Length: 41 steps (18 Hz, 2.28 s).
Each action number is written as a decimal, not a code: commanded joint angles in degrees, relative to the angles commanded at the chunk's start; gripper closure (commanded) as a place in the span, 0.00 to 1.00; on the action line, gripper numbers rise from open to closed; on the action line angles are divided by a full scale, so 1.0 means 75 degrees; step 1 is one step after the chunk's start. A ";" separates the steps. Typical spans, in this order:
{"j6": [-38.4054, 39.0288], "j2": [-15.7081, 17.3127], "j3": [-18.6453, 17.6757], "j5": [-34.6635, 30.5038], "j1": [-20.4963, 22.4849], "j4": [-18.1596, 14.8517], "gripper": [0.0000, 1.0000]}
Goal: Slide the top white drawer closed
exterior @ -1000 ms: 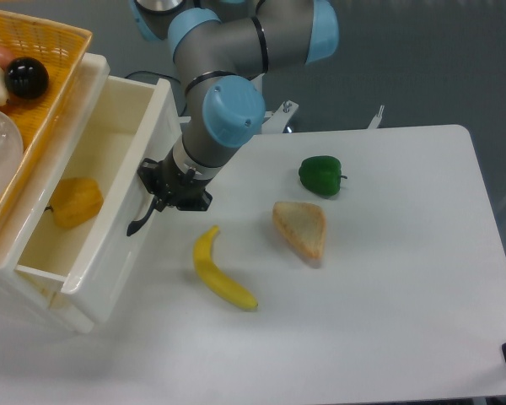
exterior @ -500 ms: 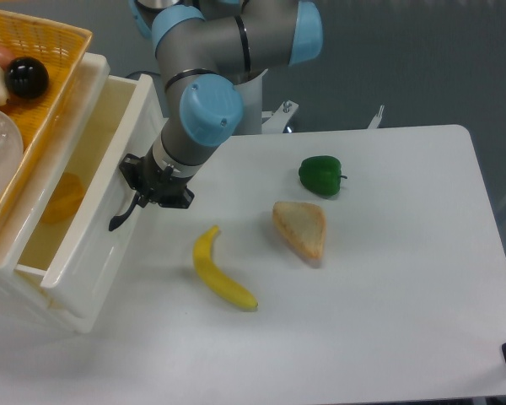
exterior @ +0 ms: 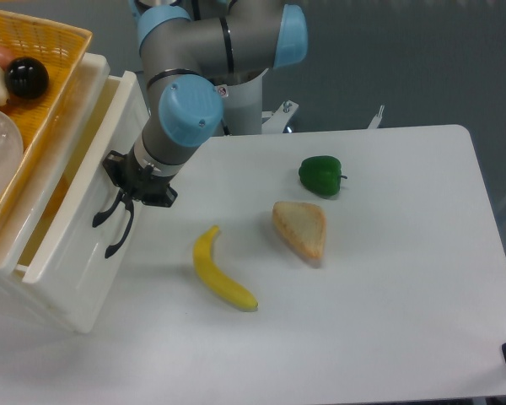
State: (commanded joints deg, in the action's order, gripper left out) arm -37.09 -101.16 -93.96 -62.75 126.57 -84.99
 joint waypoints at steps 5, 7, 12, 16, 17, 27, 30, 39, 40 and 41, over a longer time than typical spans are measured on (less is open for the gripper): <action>0.0117 0.0000 0.0000 0.0000 -0.0211 0.0000 1.00; 0.0153 -0.0012 -0.0012 0.0000 -0.0258 0.0012 1.00; 0.0106 -0.0035 0.0023 -0.0046 -0.0013 0.0082 0.73; -0.0034 -0.0093 0.0152 -0.0117 0.0584 0.0152 0.36; -0.0220 -0.0117 0.0234 -0.0221 0.0736 0.0141 0.15; -0.0656 -0.0421 0.0633 -0.1628 0.2552 0.1825 0.00; -0.0702 -0.0597 0.0773 -0.2073 0.3243 0.2039 0.00; -0.6216 -0.1534 0.1008 -0.2918 0.5037 0.2063 0.00; -0.6849 -0.1605 0.1008 -0.2929 0.5189 0.2086 0.00; -0.7470 -0.1710 0.1008 -0.2976 0.5295 0.2098 0.00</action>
State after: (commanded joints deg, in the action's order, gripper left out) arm -93.12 -113.99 -86.40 -85.07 166.28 -69.26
